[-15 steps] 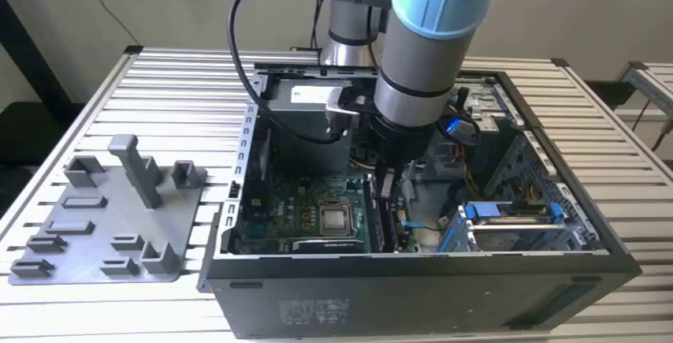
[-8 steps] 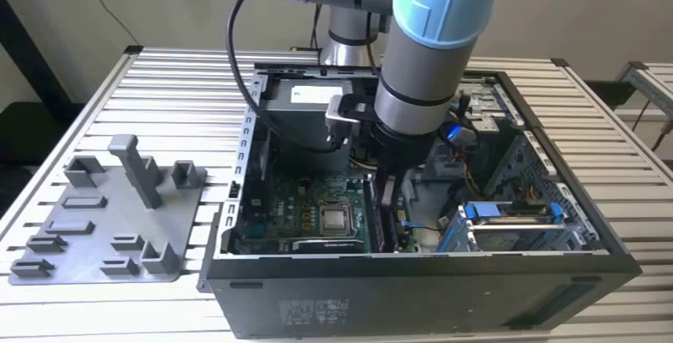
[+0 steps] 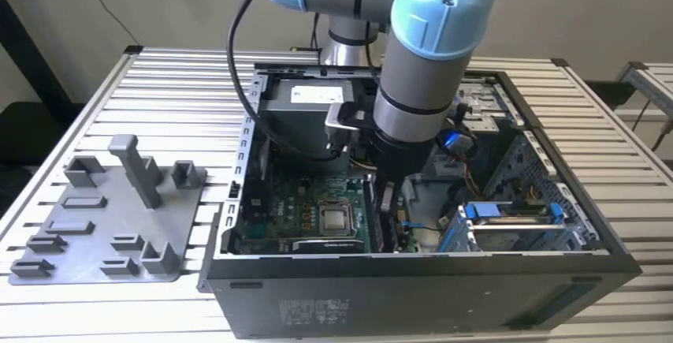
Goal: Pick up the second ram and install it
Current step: 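Press down the second ram until it locks into place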
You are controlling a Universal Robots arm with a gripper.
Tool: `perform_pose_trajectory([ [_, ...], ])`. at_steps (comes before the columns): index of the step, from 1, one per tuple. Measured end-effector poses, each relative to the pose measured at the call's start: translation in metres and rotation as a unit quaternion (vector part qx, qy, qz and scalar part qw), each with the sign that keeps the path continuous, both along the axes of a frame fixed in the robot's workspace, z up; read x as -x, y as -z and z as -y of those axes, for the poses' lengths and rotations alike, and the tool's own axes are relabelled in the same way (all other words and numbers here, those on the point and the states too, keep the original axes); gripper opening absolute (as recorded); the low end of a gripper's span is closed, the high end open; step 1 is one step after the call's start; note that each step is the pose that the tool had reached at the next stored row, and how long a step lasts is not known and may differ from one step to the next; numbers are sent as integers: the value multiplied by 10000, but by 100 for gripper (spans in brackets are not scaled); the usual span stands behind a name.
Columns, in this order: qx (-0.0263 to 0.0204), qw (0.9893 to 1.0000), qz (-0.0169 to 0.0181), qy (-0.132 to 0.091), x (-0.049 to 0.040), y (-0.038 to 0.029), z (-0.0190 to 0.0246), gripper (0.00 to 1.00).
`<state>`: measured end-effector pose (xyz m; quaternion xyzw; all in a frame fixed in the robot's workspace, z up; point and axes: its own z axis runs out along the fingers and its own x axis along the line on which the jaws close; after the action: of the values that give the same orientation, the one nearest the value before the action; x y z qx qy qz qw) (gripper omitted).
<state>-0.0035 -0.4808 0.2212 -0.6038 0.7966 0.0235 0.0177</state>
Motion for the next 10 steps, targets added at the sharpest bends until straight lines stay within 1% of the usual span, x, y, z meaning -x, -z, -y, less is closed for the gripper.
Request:
perform_pose_trajectory([
  [3, -28, 10000, 0, -20, 0, 38, 2, 11],
  [5, -51, 10000, -1, -26, 1, 37, 1, 11],
  [6, -61, 10000, 1, -26, -1, 13, -5, 11],
  [7, -81, 10000, 6, -27, -2, -16, -9, 11],
  [9, -66, 10000, 3, -27, 0, -112, -3, 11],
  [10, -66, 10000, 3, -27, 0, -159, -3, 11],
])
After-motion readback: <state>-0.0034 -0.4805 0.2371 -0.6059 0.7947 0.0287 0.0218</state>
